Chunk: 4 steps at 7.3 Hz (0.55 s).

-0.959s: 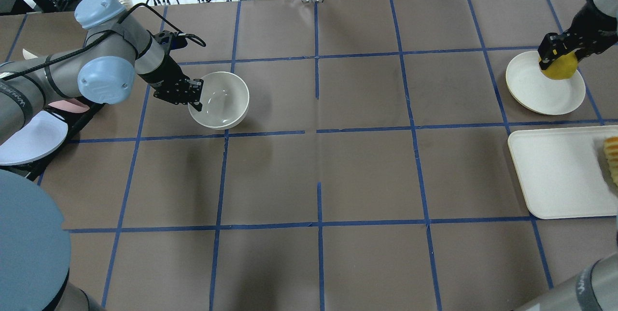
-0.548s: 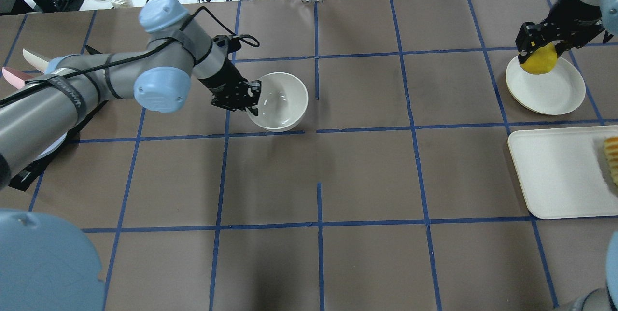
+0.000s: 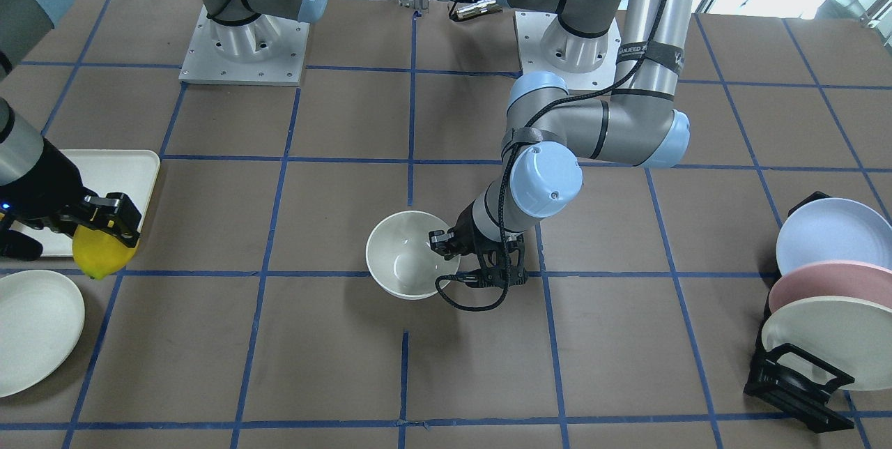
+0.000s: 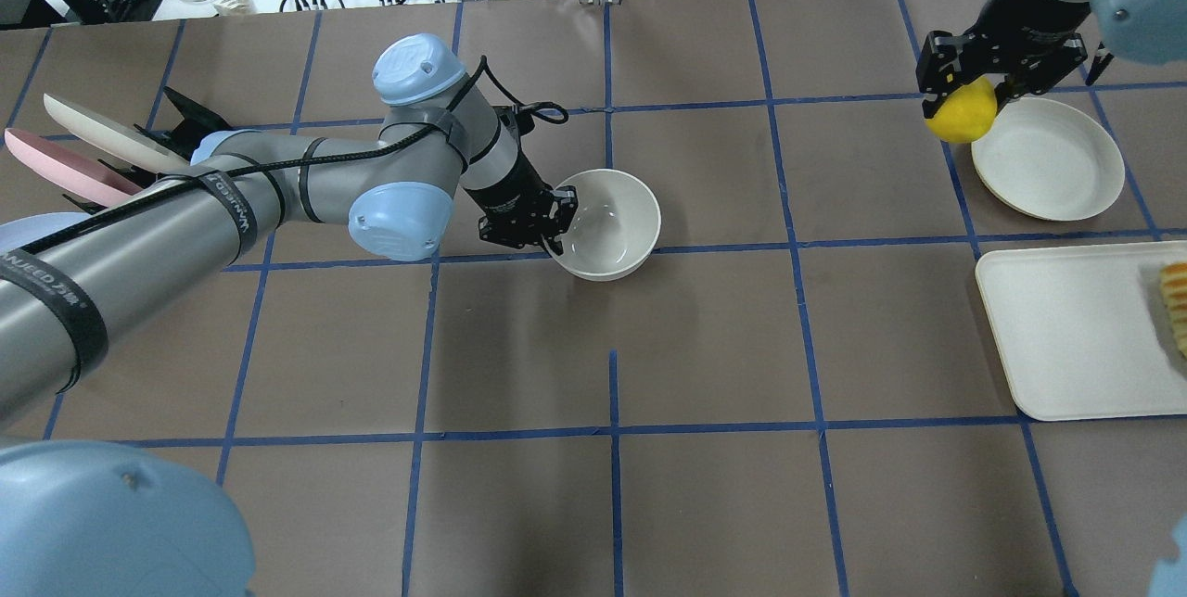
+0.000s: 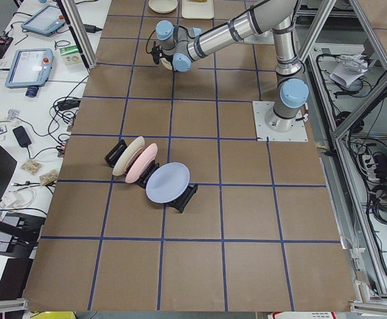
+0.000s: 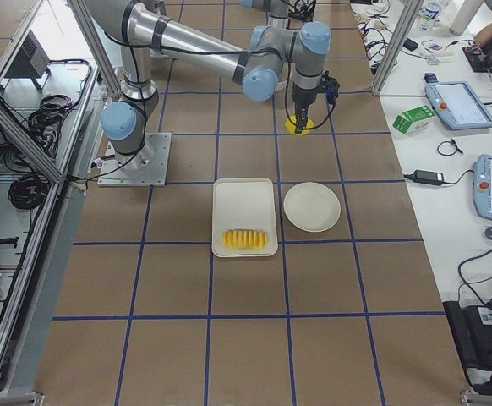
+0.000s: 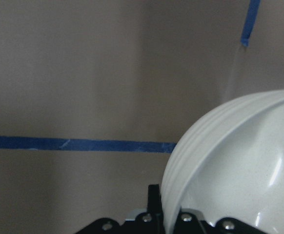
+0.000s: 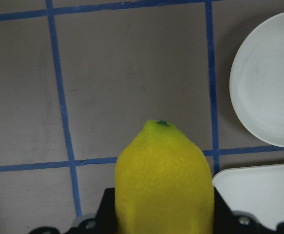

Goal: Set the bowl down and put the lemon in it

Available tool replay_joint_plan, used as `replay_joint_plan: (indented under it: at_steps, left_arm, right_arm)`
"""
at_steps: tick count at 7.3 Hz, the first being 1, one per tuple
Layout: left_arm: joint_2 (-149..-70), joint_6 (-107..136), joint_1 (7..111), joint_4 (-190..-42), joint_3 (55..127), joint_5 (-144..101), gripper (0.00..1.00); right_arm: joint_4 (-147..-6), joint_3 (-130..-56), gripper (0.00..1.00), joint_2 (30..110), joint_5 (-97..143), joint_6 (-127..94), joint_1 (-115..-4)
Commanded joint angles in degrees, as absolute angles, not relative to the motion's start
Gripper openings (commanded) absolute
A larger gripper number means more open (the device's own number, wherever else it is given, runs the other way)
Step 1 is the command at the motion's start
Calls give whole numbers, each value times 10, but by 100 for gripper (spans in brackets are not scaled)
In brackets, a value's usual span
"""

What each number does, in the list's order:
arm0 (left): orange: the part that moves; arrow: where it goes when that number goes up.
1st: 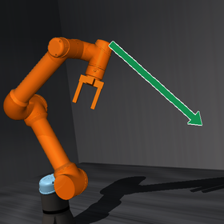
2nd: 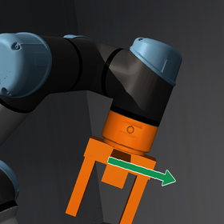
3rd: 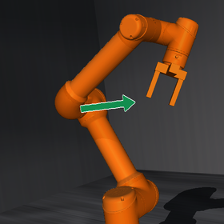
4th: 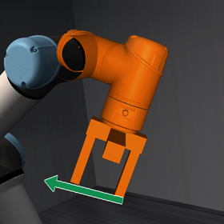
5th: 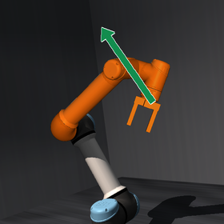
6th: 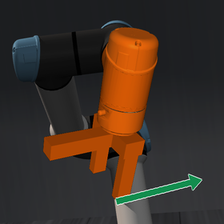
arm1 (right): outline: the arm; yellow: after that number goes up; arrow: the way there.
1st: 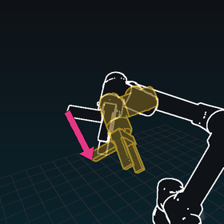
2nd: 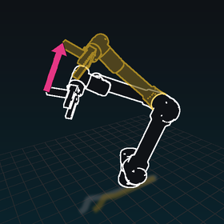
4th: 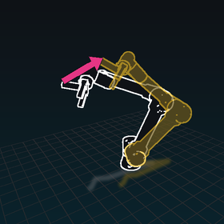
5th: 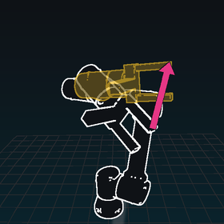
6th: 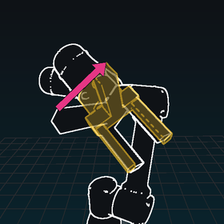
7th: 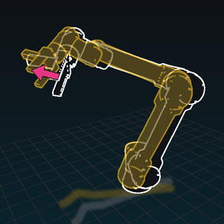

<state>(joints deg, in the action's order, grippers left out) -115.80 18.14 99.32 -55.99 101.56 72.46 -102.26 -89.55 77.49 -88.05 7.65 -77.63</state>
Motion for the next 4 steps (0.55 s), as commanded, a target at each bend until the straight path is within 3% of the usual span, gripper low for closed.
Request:
replay_joint_plan:
  at_steps: [1, 2, 3, 4]
  left_arm:
    - [-1173, 182, 995, -531, 1019, 726, 0]
    - [-1179, 185, 994, -531, 1016, 728, 41]
    - [-1179, 187, 994, -528, 1015, 741, 99]
    - [-1166, 180, 990, -528, 1007, 764, 100]
  right_arm:
    - [-1001, -896, 0, 780, -873, 14, -836]
    - [-1001, -896, 0, 780, -873, -25, -872]
    - [-1002, -896, 0, 780, -872, -52, -906]
    - [-1005, -902, 0, 780, -870, -70, -937]
